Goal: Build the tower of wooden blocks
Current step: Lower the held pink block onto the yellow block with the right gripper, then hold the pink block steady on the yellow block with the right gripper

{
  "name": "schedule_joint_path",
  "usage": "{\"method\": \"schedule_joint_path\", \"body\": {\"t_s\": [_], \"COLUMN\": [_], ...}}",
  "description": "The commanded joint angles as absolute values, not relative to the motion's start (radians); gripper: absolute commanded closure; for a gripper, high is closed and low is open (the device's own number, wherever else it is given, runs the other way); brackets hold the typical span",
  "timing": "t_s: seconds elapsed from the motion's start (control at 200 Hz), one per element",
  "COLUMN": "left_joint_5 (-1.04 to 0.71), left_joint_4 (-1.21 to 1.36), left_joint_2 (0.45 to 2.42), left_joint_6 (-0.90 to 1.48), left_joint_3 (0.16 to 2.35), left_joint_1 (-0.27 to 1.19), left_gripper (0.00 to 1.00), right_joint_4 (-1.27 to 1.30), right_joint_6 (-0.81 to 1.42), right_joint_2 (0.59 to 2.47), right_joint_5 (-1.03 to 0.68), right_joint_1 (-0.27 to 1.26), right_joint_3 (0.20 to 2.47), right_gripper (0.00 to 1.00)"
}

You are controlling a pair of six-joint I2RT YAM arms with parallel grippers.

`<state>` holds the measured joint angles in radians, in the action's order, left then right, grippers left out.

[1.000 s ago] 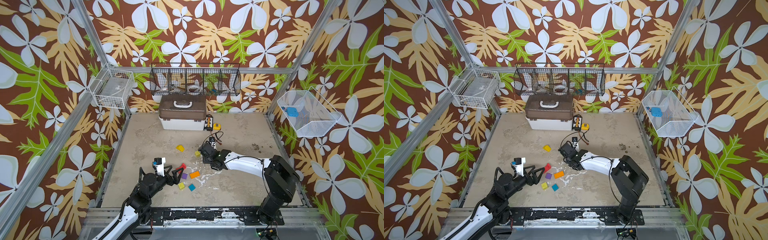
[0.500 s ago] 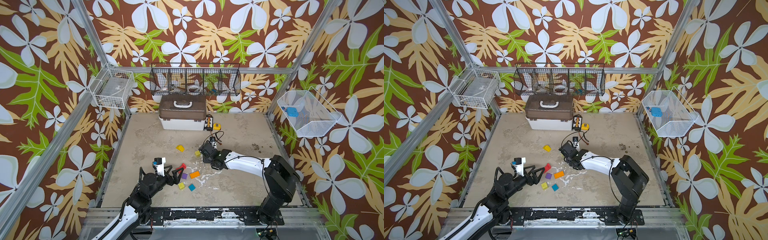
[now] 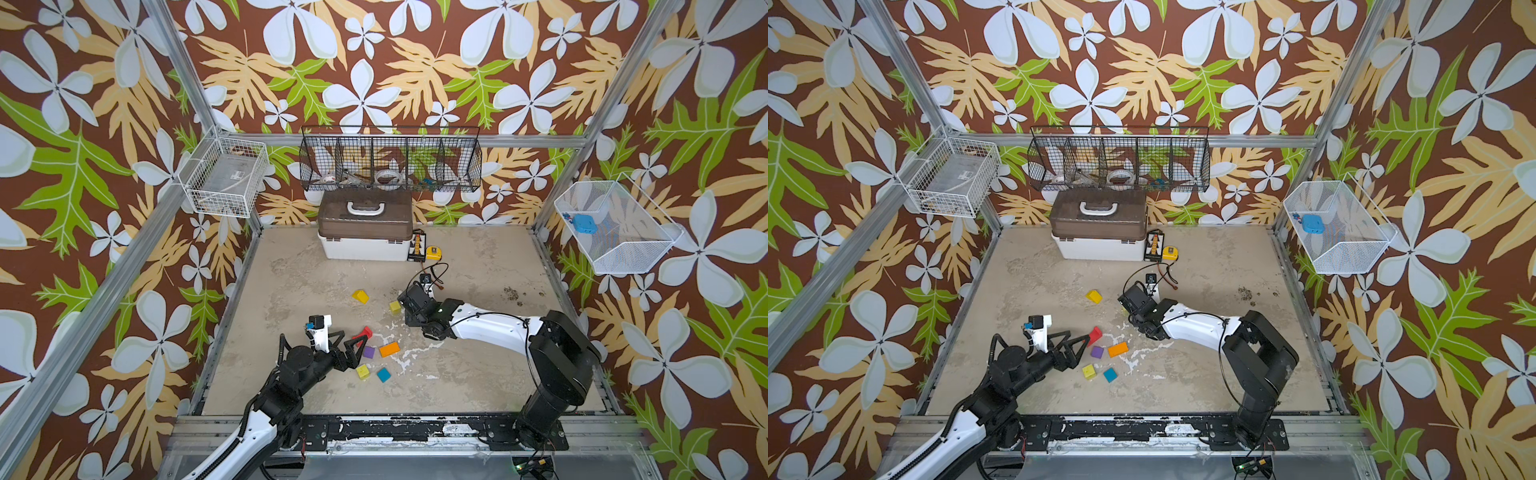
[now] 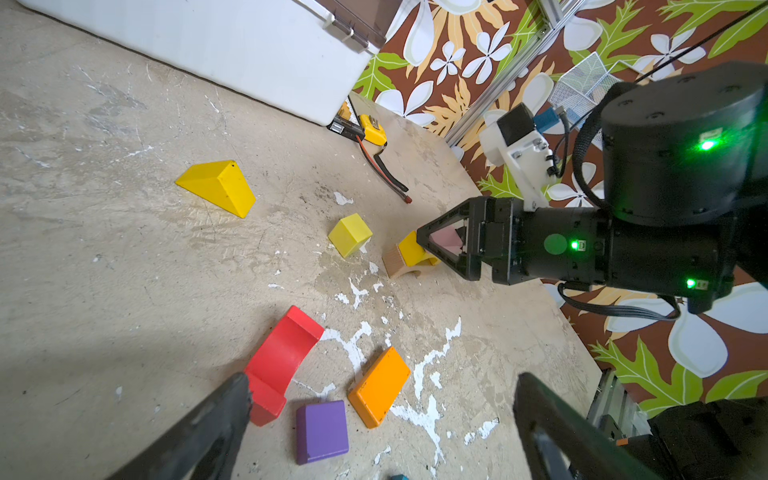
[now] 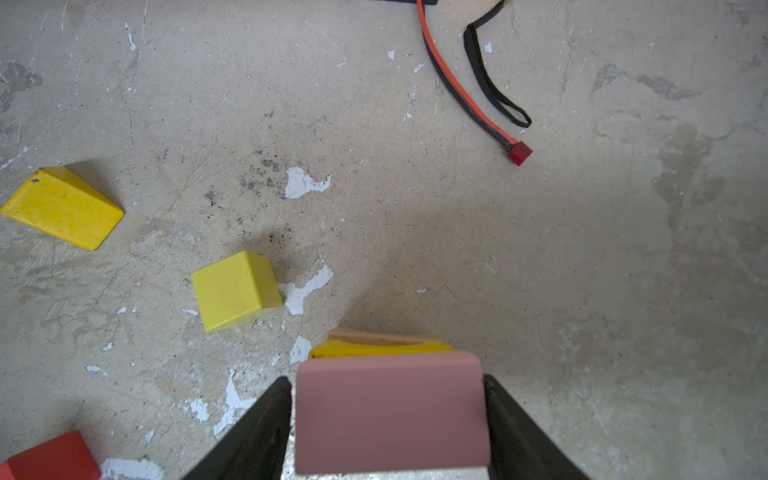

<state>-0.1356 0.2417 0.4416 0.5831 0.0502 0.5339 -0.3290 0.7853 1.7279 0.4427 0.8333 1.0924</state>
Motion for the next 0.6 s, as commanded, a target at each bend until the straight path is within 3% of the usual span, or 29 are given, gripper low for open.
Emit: {"method": "schedule_joint_path", "body": {"t_s": [0.0,0.595], "left_joint_5": [-0.137,-0.138], "left_joint_4": [0.273,0.274], "left_joint_2": [0.442,0.443], "left_joint_6": [0.586,0.586], "left_joint_3": [0.056,0.054], "left_joint_1": [0.535,0.535], "left_gripper": [0.00,0.00], "right_joint_4": [-0.326,-0.332], "right_joint_6": [0.796,0.811], "right_joint_2": [1.723,1.724], "right_joint_5": [0.448,0.454], "right_joint_1": [0.834,0.833], "right_joint_3": [1.095,1.101], "right_gripper": [0.31,0.30]}}
